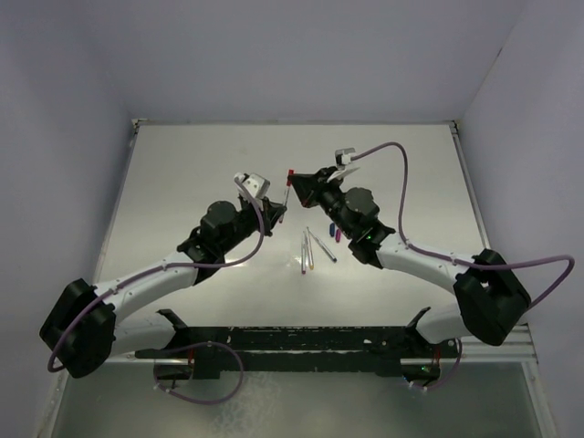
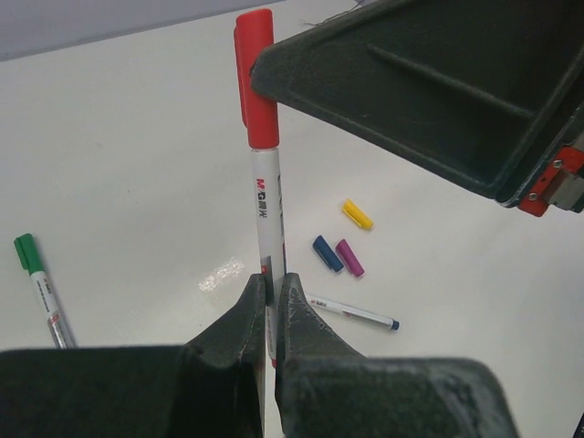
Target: Insert the pens into the pen caps
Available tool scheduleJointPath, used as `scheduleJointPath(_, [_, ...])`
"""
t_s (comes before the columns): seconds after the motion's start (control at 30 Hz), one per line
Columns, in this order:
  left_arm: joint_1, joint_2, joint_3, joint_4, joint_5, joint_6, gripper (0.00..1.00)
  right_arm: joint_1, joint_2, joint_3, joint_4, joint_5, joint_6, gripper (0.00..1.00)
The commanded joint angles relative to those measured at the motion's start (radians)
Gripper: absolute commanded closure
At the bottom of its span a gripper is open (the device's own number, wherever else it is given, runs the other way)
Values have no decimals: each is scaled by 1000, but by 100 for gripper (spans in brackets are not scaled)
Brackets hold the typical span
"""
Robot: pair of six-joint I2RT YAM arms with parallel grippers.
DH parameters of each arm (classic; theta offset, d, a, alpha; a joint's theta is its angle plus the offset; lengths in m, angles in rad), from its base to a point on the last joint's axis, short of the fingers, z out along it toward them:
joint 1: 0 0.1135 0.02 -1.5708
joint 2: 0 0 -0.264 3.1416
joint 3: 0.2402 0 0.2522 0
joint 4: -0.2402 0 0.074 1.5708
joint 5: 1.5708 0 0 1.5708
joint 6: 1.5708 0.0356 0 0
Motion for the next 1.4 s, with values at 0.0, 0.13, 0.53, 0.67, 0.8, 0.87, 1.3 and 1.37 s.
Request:
scheduleJointPath(0.0, [16, 29, 102, 116, -50, 55, 100, 26, -41, 38, -171, 35, -96, 89])
scheduleJointPath(0.13, [39, 112, 104, 70, -52, 54, 100, 25, -111, 50, -172, 115, -150, 81])
scheduleJointPath(0.53, [122, 335, 220, -36, -89, 44, 100, 23, -256, -24, -227, 245, -197, 12])
scheduleJointPath(0.67, [138, 421, 312, -119, -121, 24, 100, 24, -245, -9, -273, 259, -202, 0])
scheduleJointPath(0.8, [141, 494, 405, -225, -168, 6, 100, 23, -246, -16, -285, 283, -204, 0])
scheduleJointPath(0.87, [142, 515, 432, -261, -185, -6, 100, 24, -254, -30, -280, 298, -205, 0])
scheduleJointPath(1.3, [155, 640, 558, -500, -271, -87, 94, 23, -278, -66, -293, 349, -182, 0])
scheduleJointPath(1.37, [158, 664, 578, -531, -283, -87, 92, 23, -274, -66, -298, 350, -175, 0])
